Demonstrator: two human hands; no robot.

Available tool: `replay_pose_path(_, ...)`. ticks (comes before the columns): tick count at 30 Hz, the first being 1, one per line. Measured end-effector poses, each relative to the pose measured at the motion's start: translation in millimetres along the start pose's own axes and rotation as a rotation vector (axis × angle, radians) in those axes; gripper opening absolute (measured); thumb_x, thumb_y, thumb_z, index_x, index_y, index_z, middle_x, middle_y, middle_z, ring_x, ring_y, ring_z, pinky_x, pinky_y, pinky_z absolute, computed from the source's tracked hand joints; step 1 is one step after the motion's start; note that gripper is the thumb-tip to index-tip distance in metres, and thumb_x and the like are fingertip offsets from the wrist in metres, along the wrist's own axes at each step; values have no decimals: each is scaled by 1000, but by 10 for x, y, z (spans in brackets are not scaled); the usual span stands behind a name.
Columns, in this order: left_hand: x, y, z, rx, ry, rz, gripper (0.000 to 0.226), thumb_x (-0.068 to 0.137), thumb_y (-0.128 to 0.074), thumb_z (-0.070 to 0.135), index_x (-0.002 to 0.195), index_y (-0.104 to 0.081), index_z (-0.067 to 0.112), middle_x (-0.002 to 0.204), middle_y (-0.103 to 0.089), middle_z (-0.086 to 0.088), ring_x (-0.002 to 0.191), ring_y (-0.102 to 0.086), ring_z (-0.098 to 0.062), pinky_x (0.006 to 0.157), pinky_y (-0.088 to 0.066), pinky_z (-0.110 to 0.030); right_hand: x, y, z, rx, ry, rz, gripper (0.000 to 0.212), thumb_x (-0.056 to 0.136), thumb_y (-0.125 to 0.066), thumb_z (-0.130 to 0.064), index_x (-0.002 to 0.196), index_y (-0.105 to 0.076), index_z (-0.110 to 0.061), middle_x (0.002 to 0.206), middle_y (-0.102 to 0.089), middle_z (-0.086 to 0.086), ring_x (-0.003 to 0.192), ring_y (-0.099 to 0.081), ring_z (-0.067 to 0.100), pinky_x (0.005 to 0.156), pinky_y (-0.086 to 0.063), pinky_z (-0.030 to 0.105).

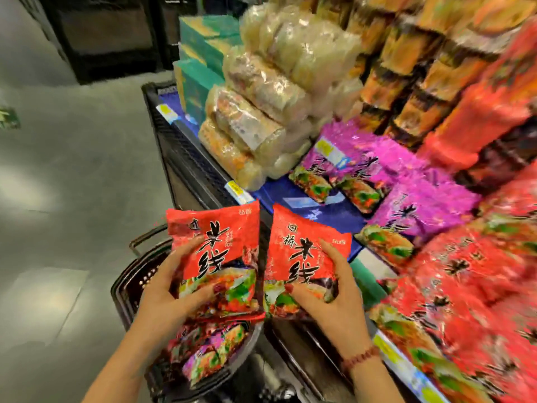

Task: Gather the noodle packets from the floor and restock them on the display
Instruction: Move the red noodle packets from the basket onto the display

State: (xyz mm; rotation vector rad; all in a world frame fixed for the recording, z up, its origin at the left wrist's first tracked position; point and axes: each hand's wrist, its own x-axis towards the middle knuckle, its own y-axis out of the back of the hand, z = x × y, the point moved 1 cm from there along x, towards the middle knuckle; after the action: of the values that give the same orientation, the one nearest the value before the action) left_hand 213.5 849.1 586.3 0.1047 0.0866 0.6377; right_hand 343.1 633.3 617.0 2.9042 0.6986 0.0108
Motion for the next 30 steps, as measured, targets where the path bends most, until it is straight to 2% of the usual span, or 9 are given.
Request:
replay_pose_path(4, 109, -587, 264, -37, -40, -122, 82, 45, -83, 46, 123, -58, 50, 118, -66, 19, 107, -65, -7, 93, -51, -33, -82, 597, -181, -71, 67, 123, 71, 72, -74, 14, 128, -47, -20, 115, -56, -22, 84, -58, -22, 72, -43, 0)
replay_pose_path(6, 153, -918, 353, -32, -76, -174, 78, 50, -88, 33, 121, -59, 50, 116, -66, 23, 105, -64, -1, 89, -51, -21, -123, 913, -171, -73, 76, 171, 73, 74, -75, 9, 130, -45, -26, 116, -56, -25, 88, -58, -21, 76, -45, 3)
replay_pose_path(9, 197, -1455, 521, -14, -130, -257, 79, 68, -80, -9, 114, -61, 52, 113, -62, 35, 104, -59, 11, 79, -44, -3, -177, 1395, -82, -181, 101, 246, 82, 75, -82, -19, 136, -38, -52, 133, -41, -42, 125, -45, -9, 104, -42, 31)
replay_pose_path(11, 220, -1796, 612, -37, -119, -310, 78, 71, -72, -17, 118, -64, 44, 112, -66, 29, 101, -63, 6, 73, -48, -7, -209, 1693, -62, -231, 128, 316, 83, 77, -80, -27, 130, -31, -66, 133, -31, -51, 130, -36, -13, 105, -38, 23)
replay_pose_path(14, 263, -2254, 703, -108, -122, -381, 73, 70, -76, -13, 121, -62, 36, 114, -69, 15, 96, -67, 0, 71, -52, -14, -260, 2099, -45, -264, 162, 400, 85, 80, -77, -27, 125, -23, -75, 129, -26, -56, 123, -22, -30, 94, -26, 4)
replay_pose_path(17, 317, -2634, 815, -113, -158, -428, 72, 55, -84, 24, 118, -62, 50, 125, -65, 13, 113, -62, -6, 91, -49, -29, -272, 2470, 4, -282, 167, 480, 86, 81, -75, -21, 130, -25, -70, 136, -28, -49, 130, -26, -21, 107, -32, 25)
replay_pose_path(19, 369, -2873, 894, -112, -184, -441, 73, 48, -79, 38, 117, -61, 54, 126, -61, 24, 117, -55, 4, 93, -45, -20, -279, 2680, 17, -294, 178, 532, 85, 81, -75, -22, 129, -25, -71, 137, -29, -48, 131, -25, -20, 109, -29, 25)
replay_pose_path(24, 479, -3440, 1061, -115, -285, -502, 70, 58, -80, 8, 121, -59, 31, 116, -64, 30, 103, -58, 13, 81, -42, -2, -214, 3196, 37, -296, 225, 648, 77, 77, -72, -41, 132, -25, -68, 139, -25, -47, 134, -21, -18, 100, -20, -2)
replay_pose_path(30, 705, -3887, 1212, -108, -294, -493, 70, 62, -80, 11, 123, -58, 36, 115, -60, 37, 105, -56, 16, 83, -45, -5, 61, 3879, 130, -357, 228, 702, 78, 80, -64, -31, 137, -18, -58, 138, -16, -52, 133, -16, -21, 103, -17, 1)
